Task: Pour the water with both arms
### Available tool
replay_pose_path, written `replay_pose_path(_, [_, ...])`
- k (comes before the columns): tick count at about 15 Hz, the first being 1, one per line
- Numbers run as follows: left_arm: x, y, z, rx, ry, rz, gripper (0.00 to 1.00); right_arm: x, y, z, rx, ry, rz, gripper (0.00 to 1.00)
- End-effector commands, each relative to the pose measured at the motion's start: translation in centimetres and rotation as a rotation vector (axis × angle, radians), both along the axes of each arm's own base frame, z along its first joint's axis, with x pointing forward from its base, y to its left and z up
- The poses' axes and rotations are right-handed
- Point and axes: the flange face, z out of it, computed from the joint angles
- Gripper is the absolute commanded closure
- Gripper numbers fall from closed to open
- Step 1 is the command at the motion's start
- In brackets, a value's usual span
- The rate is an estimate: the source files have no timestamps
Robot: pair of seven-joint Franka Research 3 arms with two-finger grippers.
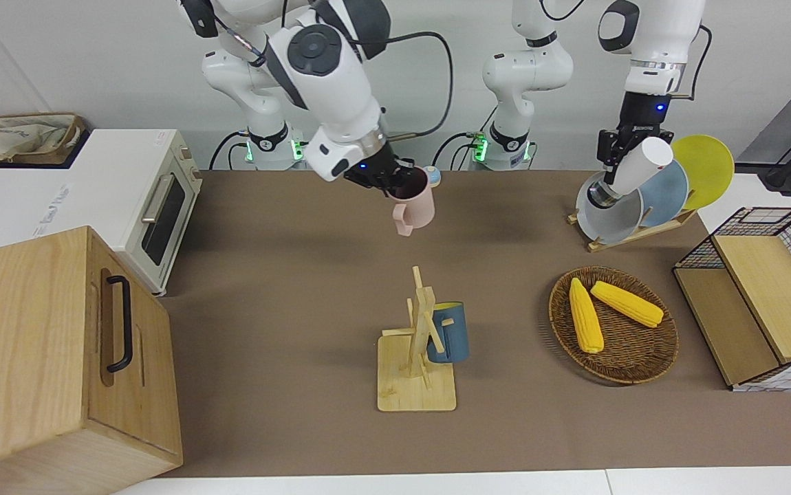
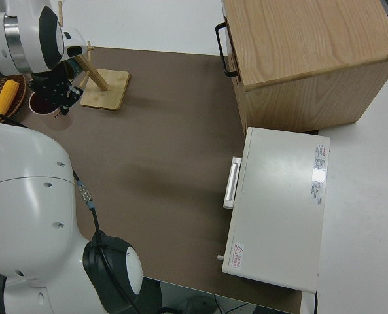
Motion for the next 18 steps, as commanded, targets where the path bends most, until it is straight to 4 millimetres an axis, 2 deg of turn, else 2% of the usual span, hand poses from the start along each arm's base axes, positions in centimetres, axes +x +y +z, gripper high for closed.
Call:
replay_pose_path(1, [-3.6,-1.0,-0.7,0.02,-0.037,-0.015,1.0,-1.4,2.8,-1.3,0.019,0.011,-0.092,1.0])
replay_pose_path(4, [-4.7,-2.7,-2.5,0.033,-0.006,-0.042,1.0,-2.4,6.0,-3.0,0.03,0.026,-0.172,1.0])
replay_pose_path(6, [-5.0,-3.5,-3.3,0.037,0.014,-0.051,1.0,-2.9,7.2,-4.9,0.018,0.039,-0.179,1.0])
replay_pose_path(8, [-5.2,-3.9,-3.8,0.032,0.031,-0.058,1.0,-3.6,9.1,-6.8,0.01,0.052,-0.178,1.0])
replay_pose_path(11, [-5.3,-4.5,-4.0,0.022,0.039,-0.06,1.0,-4.6,13.0,-9.6,0.02,0.048,-0.207,1.0])
replay_pose_path(15, [-5.3,-4.8,-4.1,0.02,0.046,-0.065,1.0,-5.4,16.8,-13.4,0.012,0.017,-0.249,1.0])
replay_pose_path(18, [-5.3,-4.9,-4.2,0.015,0.051,-0.069,1.0,-5.8,18.4,-15.6,0.002,-0.001,-0.269,1.0])
